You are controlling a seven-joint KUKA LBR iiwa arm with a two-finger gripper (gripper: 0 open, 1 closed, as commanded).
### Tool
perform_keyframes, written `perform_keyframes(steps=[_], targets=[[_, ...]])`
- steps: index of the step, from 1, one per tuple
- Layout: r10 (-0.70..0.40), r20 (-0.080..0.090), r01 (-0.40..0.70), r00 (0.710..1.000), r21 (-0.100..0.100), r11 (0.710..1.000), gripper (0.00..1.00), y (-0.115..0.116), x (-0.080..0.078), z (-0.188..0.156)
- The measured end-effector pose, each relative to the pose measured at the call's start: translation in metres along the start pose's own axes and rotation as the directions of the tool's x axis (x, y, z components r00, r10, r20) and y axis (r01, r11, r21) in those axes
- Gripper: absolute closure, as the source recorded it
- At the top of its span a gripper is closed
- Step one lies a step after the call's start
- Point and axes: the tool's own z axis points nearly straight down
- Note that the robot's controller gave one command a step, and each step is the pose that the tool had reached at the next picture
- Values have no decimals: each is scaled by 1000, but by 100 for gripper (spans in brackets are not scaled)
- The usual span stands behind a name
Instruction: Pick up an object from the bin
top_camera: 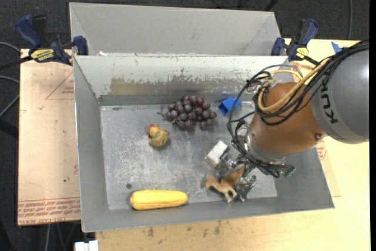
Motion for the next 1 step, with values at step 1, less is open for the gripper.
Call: perform_keyframes(steps=[1], targets=[[-16,-10,16,1000,-10,1000,100,2,-17,-201]])
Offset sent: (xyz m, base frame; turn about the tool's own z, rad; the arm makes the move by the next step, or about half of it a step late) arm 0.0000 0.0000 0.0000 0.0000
